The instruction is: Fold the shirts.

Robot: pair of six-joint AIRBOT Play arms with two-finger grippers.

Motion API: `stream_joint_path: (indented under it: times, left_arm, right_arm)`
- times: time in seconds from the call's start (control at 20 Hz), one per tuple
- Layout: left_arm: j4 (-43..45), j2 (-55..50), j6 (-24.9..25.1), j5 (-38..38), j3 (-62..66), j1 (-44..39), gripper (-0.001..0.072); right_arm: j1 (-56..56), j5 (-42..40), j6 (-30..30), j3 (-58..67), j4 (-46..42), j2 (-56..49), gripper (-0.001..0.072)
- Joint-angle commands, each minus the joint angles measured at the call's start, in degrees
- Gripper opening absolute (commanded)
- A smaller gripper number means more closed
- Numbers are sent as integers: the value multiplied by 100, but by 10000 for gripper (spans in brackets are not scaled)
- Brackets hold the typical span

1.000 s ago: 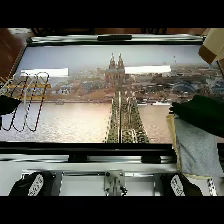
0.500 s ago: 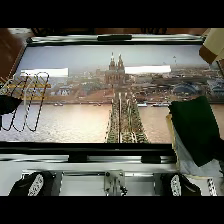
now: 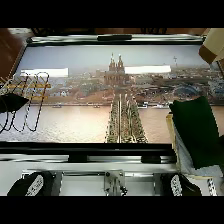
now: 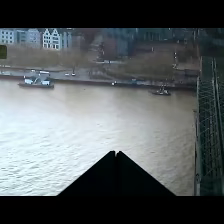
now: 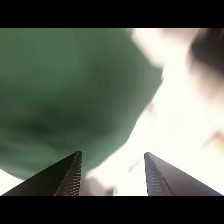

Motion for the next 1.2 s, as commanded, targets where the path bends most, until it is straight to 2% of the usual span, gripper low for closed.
stream_joint_path:
  times: [0.0, 0.15, 0.25, 0.3, 0.35, 0.4, 0.45, 0.5, 0.75, 1.15]
  left_arm:
    - [1460, -758, -501, -46, 481, -872, 32]
    - [3268, -1526, -1408, -363, 1272, -2031, 33]
    - [3729, -1958, -1821, -605, 1635, -2538, 38]
    - [3722, -2197, -1915, -767, 1733, -2704, 174]
    - [3720, -2439, -2000, -988, 1746, -2850, 535]
    - [3722, -2686, -2090, -1274, 1744, -2938, 702]
    - [3718, -2935, -2238, -1488, 1731, -2997, 701]
    - [3648, -3073, -2332, -1482, 1661, -3034, 700]
    - [2898, -3097, -2319, -629, 1318, -3053, 682]
    - [2898, -3095, -2317, -420, 1316, -3056, 682]
  right_arm:
    - [680, -920, -173, 1980, 181, -761, 498]
    - [2555, -1298, 424, 3403, 175, -1832, 498]
    - [3877, -1508, 955, 3600, 168, -2636, 500]
    - [4271, -1482, 1189, 3600, 435, -3067, 501]
    - [4500, -1408, 1239, 3600, 1091, -3504, 502]
    - [4638, -1344, 1239, 3600, 1875, -3941, 502]
    - [4741, -1325, 1250, 3600, 2417, -4286, 502]
    - [4835, -1333, 1335, 3600, 2577, -4500, 503]
    - [5237, -1362, 1456, 3600, 1528, -4666, 502]
    - [5230, -1366, 1458, 3602, 1591, -4666, 502]
